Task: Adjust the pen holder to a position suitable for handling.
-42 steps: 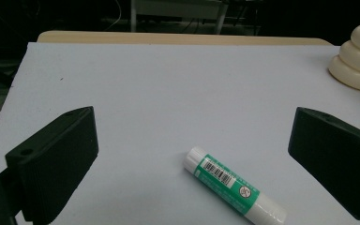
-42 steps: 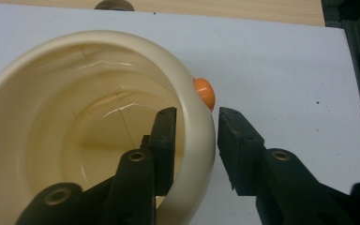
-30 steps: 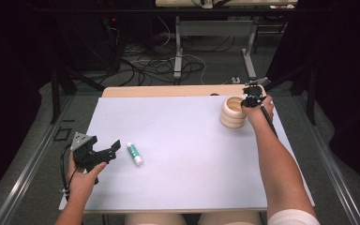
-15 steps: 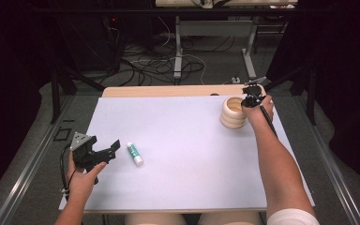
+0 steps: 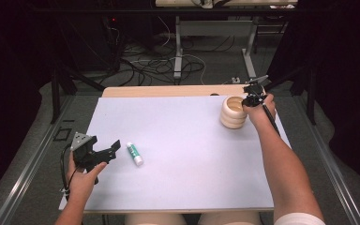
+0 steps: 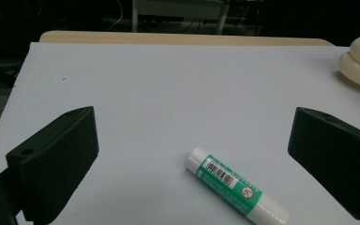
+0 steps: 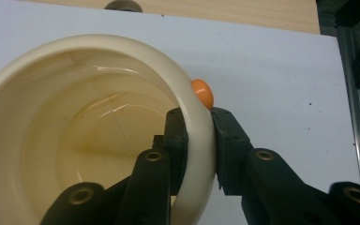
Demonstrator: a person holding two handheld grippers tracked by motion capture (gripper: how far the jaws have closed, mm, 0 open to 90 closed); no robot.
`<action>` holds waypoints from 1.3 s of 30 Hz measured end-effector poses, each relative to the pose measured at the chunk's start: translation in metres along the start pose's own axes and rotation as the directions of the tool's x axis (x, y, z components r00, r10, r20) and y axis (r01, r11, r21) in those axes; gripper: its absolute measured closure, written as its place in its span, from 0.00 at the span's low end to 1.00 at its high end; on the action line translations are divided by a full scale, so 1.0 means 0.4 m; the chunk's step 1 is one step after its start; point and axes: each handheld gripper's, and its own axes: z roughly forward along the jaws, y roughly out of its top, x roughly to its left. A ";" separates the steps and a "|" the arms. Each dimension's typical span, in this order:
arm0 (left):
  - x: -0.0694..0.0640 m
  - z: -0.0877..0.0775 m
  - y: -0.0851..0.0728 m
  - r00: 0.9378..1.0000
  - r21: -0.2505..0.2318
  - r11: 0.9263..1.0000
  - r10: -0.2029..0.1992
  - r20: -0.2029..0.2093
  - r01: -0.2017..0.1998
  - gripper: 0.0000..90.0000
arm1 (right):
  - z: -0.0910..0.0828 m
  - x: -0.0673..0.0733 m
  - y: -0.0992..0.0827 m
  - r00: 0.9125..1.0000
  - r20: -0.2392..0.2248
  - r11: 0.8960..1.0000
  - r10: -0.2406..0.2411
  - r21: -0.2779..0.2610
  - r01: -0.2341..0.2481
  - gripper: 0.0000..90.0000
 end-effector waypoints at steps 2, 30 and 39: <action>0.000 0.000 0.000 1.000 0.000 1.000 0.000 -0.001 0.000 0.02 | -0.013 0.010 0.001 1.000 -0.016 1.000 -0.024 -0.010 0.024 0.86; -0.003 -0.002 0.001 1.000 -0.003 1.000 0.004 -0.002 -0.004 0.02 | -0.125 0.218 -0.068 0.916 -0.235 0.945 -0.326 -0.076 0.317 0.86; -0.005 -0.002 0.000 1.000 -0.002 1.000 0.002 -0.003 -0.002 0.02 | -0.174 0.285 -0.111 0.866 -0.294 0.914 -0.404 -0.087 0.397 0.86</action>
